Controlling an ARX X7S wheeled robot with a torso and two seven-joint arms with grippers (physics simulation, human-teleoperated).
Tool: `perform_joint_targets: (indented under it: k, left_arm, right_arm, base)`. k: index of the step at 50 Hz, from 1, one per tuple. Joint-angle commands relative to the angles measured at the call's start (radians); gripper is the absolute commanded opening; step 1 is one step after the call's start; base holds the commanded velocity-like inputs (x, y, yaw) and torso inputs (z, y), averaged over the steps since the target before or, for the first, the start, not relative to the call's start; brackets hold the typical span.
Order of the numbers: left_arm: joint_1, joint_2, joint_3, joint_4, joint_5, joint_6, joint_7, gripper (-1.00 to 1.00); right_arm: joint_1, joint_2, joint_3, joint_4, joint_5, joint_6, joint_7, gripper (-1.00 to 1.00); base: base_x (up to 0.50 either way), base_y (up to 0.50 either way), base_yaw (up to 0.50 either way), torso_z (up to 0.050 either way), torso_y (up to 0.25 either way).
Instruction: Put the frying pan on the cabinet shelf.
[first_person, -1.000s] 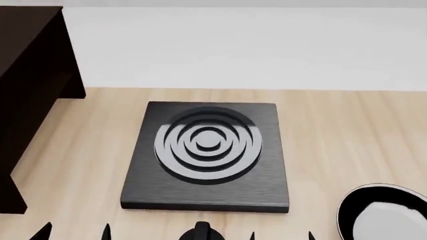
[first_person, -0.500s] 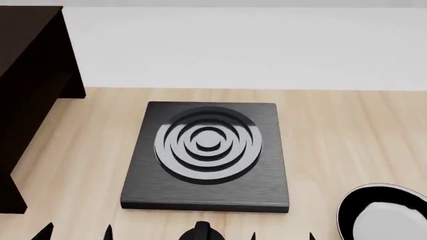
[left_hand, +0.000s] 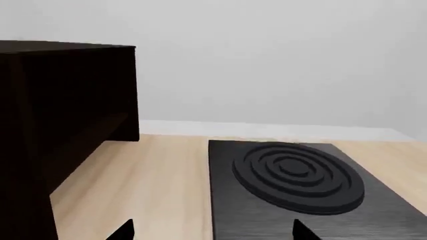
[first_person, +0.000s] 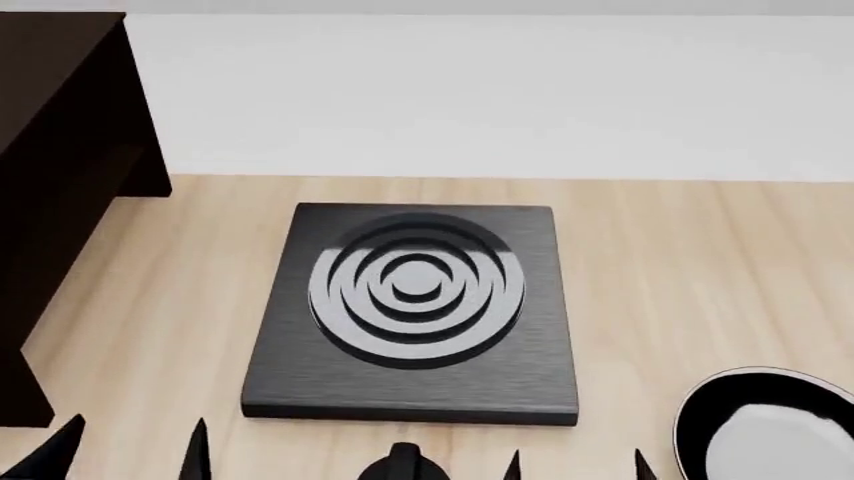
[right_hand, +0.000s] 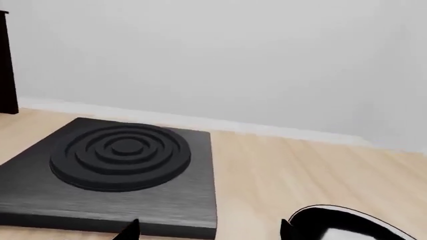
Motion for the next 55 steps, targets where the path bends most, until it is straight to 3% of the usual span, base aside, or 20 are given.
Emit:
perform_joint_targets:
  k: [1,8,18,21,27,34,41,55]
  left_arm:
    - [-0.034,-0.039,-0.014,0.241,-0.053,-0.239,-0.009,1.0]
    - [-0.036,-0.068,0.035,0.343,-0.05,-0.328,-0.012,1.0]
    - [-0.051,-0.101,0.026,0.402,-0.063,-0.432,-0.026,1.0]
    - [-0.054,-0.099,0.019,0.398,-0.075,-0.453,-0.03,1.0]
    - [-0.065,-0.095,0.01,0.387,-0.086,-0.469,-0.039,1.0]
    - [-0.073,-0.079,-0.021,0.39,-0.108,-0.484,-0.06,1.0]
    - [-0.09,-0.074,-0.051,0.385,-0.138,-0.522,-0.074,1.0]
    - [-0.089,-0.085,-0.048,0.366,-0.127,-0.51,-0.096,1.0]
  right_arm:
    - [-0.045,0.029,0.02,-0.351,-0.064,0.258,-0.017,1.0]
    - [-0.035,0.046,0.054,-0.538,-0.05,0.44,-0.045,1.0]
    - [0.037,0.057,0.094,-0.807,-0.116,0.941,-0.13,1.0]
    - [0.08,-0.087,0.116,-0.807,-0.492,0.974,-0.449,1.0]
    - [0.225,-0.087,0.149,-0.807,-0.8,1.139,-0.717,1.0]
    - [0.101,-0.087,0.383,-0.807,-0.434,1.149,-0.558,1.0]
    - [0.012,-0.087,0.423,-0.807,-0.397,1.128,-0.535,1.0]
    - [-0.095,-0.082,0.585,-0.743,-0.001,1.093,-0.3,1.0]
  base:
    - [0.0,0.0,0.0,0.0,0.0]
    - [0.0,0.0,0.0,0.0,0.0]
    - [0.0,0.0,0.0,0.0,0.0]
    - [0.0,0.0,0.0,0.0,0.0]
    - [0.0,0.0,0.0,0.0,0.0]
    - [0.0,0.0,0.0,0.0,0.0]
    - [0.0,0.0,0.0,0.0,0.0]
    - [0.0,0.0,0.0,0.0,0.0]
